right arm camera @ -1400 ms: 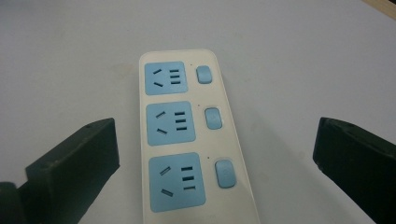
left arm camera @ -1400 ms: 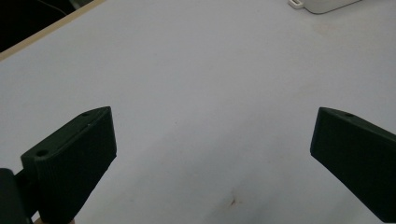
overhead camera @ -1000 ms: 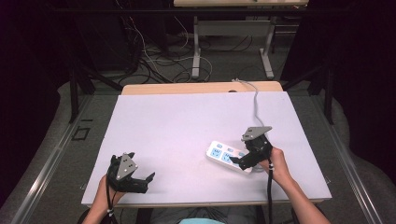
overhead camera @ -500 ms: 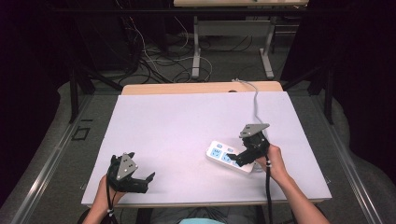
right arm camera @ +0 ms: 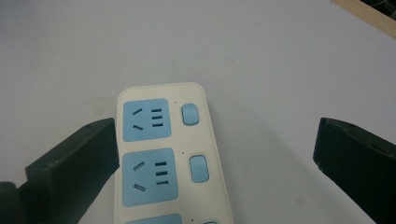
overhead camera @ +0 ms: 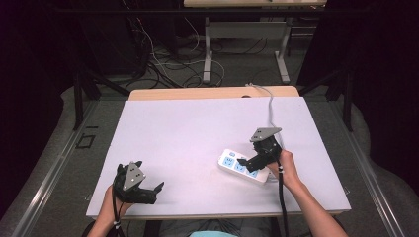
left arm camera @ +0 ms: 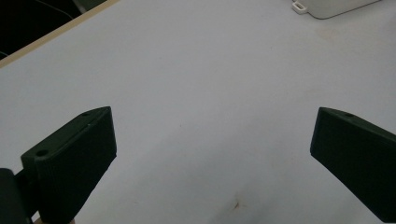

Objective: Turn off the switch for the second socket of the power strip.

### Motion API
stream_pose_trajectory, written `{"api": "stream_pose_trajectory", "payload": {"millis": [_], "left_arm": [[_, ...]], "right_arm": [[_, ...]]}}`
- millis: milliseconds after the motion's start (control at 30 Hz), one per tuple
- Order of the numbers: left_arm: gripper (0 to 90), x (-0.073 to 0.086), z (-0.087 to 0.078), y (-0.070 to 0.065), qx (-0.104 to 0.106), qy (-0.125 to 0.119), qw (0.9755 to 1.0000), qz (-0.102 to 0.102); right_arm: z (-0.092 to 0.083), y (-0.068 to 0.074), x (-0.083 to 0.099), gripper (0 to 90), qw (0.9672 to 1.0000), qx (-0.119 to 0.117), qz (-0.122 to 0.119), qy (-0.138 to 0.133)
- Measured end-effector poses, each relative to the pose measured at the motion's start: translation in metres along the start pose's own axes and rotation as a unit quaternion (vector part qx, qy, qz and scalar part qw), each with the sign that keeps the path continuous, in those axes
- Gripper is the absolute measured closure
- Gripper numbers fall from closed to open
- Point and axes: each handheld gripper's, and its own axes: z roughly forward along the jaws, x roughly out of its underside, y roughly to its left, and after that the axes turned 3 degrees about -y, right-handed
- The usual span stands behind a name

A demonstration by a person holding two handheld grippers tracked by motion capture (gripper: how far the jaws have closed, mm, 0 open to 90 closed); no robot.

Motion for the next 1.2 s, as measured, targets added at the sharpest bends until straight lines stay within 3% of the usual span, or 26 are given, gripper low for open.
{"api": "stream_pose_trajectory", "payload": {"millis": [67,200,333,367,600,867,1200], "left_arm": [[0.1,0.0003,0.0002,-0.0008,0.004,-0.001,1.0000,-0.007],[0.1,0.0001,0.0001,-0.0002,-0.001,-0.001,1.0000,0.000],[0.0,0.0003,0.0004,-0.0009,0.005,-0.001,1.0000,-0.008],[0.1,0.0001,0.0001,-0.0001,0.000,0.000,1.0000,-0.001],[0.1,0.0002,-0.0001,-0.0003,0.002,-0.001,1.0000,-0.003],[0.0,0.0005,-0.0004,-0.0007,0.004,-0.001,1.0000,-0.007],[0.0,0.0004,-0.0010,-0.0008,0.003,-0.001,1.0000,-0.008]], "right_arm": [[0.0014,-0.0007,-0.0005,0.0,1.0000,0.002,-0.001,-0.004],[0.0040,-0.0009,-0.0013,0.0,0.9999,0.004,0.004,-0.011],[0.0056,-0.0016,-0.0026,0.0,1.0000,0.001,0.003,-0.005],[0.0056,-0.0020,-0.0030,0.0,1.0000,-0.001,0.004,-0.003],[0.0072,-0.0045,-0.0022,0.4,0.9996,0.001,0.023,-0.016],[0.0042,-0.0026,-0.0021,24.0,0.9991,0.011,0.036,-0.018],[0.0024,-0.0018,-0.0015,78.3,0.9991,-0.005,0.040,-0.011]]}}
